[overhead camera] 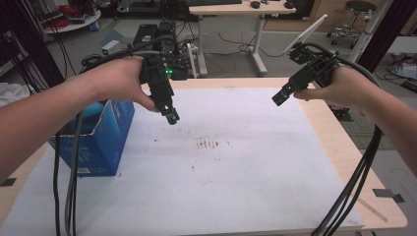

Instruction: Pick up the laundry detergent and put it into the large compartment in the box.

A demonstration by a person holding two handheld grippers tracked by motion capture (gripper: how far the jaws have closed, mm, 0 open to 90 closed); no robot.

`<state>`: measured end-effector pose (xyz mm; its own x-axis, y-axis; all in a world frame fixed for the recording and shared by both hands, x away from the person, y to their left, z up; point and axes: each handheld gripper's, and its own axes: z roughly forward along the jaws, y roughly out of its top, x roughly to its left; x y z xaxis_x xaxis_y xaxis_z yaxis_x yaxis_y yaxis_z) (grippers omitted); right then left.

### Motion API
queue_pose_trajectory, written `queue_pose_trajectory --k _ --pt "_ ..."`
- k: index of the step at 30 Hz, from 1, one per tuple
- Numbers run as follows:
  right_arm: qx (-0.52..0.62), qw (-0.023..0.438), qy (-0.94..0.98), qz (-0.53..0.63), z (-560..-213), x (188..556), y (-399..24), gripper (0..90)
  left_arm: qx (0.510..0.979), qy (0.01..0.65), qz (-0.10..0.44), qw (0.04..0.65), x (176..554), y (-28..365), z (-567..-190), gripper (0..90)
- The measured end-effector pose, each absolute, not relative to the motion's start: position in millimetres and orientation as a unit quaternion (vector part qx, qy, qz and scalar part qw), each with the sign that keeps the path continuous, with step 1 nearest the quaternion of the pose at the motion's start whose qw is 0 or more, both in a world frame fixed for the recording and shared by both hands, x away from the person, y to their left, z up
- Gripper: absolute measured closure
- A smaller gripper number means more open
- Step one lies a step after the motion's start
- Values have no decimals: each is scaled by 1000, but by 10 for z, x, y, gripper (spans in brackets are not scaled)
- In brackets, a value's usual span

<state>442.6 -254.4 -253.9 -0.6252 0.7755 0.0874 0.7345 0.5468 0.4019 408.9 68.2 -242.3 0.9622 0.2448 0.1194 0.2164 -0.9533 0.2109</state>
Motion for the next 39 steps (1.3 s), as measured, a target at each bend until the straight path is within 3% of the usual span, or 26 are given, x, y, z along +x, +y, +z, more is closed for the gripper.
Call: queue_pose_trajectory --k 39 --pt "422 47 883 203 -2557 4458 -2462 127 985 127 69 93 4101 781 -2409 215"
